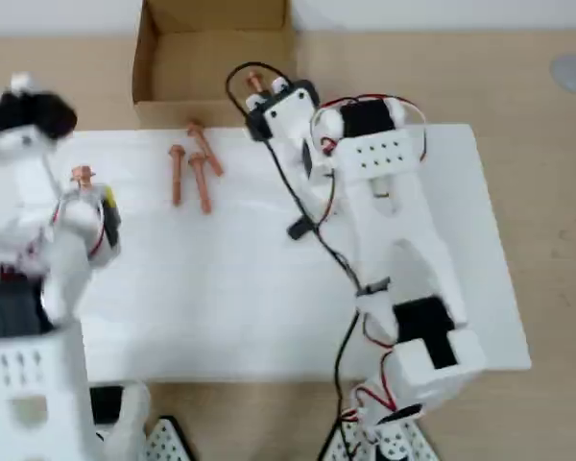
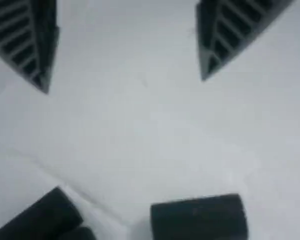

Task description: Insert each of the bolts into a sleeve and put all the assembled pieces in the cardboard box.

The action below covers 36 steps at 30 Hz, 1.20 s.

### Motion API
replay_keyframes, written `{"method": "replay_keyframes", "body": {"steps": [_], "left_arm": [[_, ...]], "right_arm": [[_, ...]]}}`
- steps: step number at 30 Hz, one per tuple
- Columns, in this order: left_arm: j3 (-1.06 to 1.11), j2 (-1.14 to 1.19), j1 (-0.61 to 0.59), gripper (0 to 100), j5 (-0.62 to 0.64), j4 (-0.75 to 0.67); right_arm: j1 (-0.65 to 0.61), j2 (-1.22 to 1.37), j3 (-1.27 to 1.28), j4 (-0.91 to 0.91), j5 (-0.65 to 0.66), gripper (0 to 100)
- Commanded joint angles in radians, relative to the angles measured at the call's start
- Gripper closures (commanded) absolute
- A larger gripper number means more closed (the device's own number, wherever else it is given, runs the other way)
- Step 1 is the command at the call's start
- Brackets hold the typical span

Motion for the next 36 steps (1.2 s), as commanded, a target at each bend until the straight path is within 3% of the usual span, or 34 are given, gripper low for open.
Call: {"method": "replay_keyframes", "body": {"steps": [1,6,12,17,27,36], "left_arm": [[0.163,-0.217,0.008,99,-0.006,-0.083],[0.288,-0.394,0.006,99,-0.008,-0.086],[0.345,-0.446,0.003,99,-0.043,-0.083],[0.341,-0.449,0.003,99,-0.049,-0.055],[0.345,-0.449,0.002,99,-0.049,-0.055],[0.345,-0.449,0.006,99,-0.049,-0.058]], "right_arm": [[0.010,0.035,0.001,-0.038,0.017,76.7],[0.015,0.102,0.001,-0.060,-0.160,76.7],[0.018,0.122,0.008,-0.112,-0.324,76.7],[0.022,0.125,0.008,-0.173,-0.351,76.8],[0.183,0.265,0.001,-0.244,-0.430,76.8],[0.183,0.277,-0.028,-0.292,-0.427,76.8]]}}
